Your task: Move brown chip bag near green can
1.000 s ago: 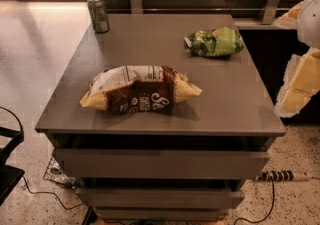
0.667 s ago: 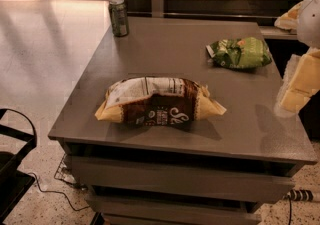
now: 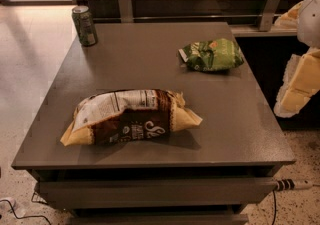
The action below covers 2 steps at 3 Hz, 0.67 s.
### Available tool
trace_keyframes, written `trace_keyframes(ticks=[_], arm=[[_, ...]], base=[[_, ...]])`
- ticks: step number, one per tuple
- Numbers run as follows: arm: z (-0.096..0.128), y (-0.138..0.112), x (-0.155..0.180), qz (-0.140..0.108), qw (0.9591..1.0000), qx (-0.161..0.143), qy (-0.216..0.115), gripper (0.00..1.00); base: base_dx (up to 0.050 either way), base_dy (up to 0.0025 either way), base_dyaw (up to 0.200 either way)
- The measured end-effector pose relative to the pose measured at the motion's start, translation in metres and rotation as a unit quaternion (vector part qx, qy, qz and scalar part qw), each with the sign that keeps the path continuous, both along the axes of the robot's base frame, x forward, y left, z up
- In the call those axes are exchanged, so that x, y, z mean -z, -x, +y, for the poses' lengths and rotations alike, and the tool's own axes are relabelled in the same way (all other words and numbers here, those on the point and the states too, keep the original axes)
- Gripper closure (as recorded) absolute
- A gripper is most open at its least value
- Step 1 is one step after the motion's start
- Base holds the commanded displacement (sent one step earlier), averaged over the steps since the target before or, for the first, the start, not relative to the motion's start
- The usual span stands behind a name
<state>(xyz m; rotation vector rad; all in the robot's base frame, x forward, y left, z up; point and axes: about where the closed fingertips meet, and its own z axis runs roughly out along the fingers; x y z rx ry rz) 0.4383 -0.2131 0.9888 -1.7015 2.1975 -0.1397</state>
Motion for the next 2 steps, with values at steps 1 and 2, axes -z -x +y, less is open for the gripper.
trace_keyframes(ticks=[1, 2], arm=[[0.015, -0.017, 0.002, 0.003, 0.9996, -0.017, -0.021, 0.00], [0.054, -0.049, 0.027, 0.020, 0.9931, -0.070, -0.092, 0.00]], base=[[0.000, 0.00000, 0.000], [0.000, 0.00000, 0.000]])
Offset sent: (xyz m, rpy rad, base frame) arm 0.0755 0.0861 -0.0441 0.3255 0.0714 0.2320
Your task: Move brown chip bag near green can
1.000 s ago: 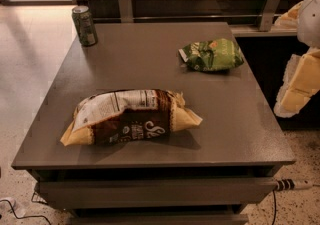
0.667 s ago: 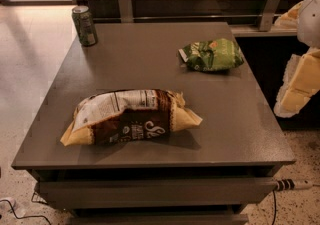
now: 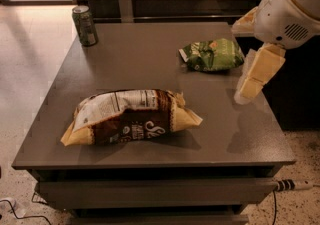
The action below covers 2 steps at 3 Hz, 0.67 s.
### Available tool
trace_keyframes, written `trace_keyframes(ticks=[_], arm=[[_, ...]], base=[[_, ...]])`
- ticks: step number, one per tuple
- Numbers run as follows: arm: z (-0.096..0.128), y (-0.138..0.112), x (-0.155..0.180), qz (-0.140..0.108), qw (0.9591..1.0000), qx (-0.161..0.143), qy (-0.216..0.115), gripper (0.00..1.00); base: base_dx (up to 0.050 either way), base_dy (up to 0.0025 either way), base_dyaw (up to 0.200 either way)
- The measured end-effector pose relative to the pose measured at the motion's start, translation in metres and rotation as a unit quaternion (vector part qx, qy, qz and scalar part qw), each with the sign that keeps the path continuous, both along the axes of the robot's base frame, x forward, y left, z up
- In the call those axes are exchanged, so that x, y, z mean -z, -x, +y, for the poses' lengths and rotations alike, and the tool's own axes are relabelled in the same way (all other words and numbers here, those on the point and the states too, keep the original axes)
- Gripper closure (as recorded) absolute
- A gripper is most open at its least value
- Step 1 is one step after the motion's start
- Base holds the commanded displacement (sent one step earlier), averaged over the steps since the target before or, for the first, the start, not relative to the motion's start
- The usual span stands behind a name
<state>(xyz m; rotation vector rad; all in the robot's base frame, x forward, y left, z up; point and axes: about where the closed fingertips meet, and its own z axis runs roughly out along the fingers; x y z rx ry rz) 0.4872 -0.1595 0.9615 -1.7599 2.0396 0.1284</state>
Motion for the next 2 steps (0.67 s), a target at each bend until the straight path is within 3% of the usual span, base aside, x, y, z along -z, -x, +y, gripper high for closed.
trace_keyframes(ticks=[1, 2], arm=[[0.031, -0.011, 0.018, 0.019, 0.9976, -0.041, -0.052, 0.00], [0.058, 0.005, 0.024, 0.038, 0.9952, -0.057, -0.070, 0.00]], base=[[0.000, 0.00000, 0.000], [0.000, 0.00000, 0.000]])
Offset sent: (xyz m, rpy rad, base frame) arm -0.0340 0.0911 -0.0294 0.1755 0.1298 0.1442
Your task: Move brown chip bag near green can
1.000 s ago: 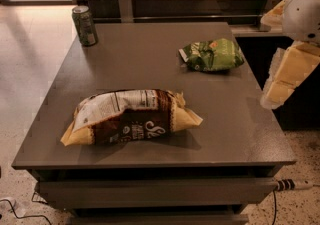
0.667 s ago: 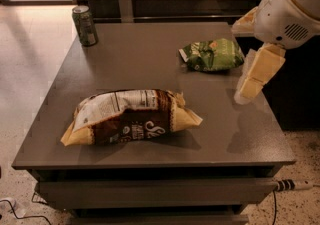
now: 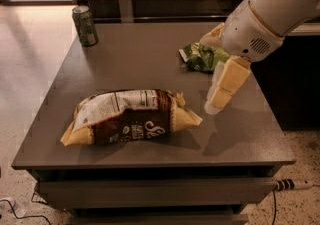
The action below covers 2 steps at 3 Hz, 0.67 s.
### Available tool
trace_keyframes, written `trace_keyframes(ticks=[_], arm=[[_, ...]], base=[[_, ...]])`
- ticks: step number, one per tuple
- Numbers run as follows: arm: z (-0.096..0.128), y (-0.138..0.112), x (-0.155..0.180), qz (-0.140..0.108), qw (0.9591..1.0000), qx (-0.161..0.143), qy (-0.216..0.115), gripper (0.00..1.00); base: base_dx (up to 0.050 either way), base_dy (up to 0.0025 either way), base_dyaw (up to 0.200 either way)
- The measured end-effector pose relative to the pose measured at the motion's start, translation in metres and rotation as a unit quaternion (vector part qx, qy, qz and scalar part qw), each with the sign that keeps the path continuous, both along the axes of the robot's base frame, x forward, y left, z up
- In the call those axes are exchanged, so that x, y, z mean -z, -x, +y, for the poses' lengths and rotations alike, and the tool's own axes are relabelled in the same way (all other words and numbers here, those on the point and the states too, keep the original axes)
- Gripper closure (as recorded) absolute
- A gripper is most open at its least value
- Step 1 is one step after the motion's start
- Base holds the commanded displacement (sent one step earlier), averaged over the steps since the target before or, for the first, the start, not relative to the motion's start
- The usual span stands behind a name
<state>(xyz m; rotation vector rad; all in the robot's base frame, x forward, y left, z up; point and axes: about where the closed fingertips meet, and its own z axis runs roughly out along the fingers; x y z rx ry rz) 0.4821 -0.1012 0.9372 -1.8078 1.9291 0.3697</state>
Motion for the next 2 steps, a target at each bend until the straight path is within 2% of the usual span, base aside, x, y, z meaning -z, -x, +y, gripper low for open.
trace_keyframes(ticks=[1, 2], arm=[[0.033, 0.018, 0.006, 0.017, 0.9997, -0.003, 0.016, 0.00], [0.092, 0.009, 0.014, 0.027, 0.9987, -0.011, 0.042, 0.00]], base=[[0.000, 0.00000, 0.000], [0.000, 0.00000, 0.000]])
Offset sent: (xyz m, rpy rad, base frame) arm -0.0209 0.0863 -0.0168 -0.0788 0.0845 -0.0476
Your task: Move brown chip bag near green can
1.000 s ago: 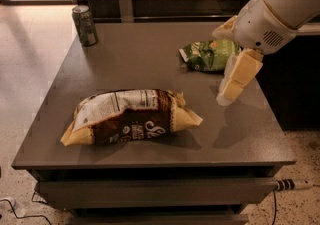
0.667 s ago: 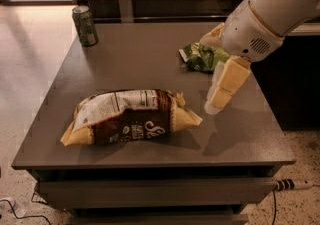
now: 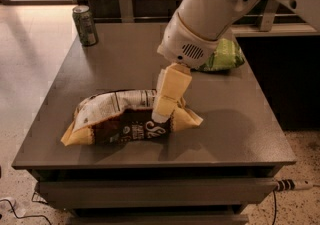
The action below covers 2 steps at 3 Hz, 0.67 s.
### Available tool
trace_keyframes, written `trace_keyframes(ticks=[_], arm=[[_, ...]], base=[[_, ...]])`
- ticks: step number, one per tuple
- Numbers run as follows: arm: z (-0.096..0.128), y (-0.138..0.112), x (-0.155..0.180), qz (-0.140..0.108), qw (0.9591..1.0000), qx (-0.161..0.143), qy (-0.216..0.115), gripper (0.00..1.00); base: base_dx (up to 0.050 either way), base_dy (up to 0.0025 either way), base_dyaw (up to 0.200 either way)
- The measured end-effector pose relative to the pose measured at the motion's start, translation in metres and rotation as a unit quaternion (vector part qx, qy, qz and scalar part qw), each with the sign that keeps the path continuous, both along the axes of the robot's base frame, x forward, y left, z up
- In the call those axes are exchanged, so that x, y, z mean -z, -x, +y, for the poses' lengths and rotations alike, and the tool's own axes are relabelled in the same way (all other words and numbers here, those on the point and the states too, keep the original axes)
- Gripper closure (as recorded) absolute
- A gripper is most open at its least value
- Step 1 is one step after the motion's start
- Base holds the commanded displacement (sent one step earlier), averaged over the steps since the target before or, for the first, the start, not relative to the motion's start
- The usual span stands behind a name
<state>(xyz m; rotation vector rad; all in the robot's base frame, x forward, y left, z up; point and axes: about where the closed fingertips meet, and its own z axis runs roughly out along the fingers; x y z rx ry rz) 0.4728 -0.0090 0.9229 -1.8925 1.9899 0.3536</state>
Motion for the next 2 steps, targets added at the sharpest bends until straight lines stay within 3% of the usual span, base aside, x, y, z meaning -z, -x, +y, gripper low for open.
trace_keyframes(ticks=[1, 2], arm=[[0.000, 0.000, 0.000, 0.000, 1.0000, 0.000, 0.000, 0.00], [0.014, -0.004, 0.030, 0.034, 0.9994, -0.004, 0.007, 0.00]], base=[[0.000, 0.00000, 0.000], [0.000, 0.00000, 0.000]])
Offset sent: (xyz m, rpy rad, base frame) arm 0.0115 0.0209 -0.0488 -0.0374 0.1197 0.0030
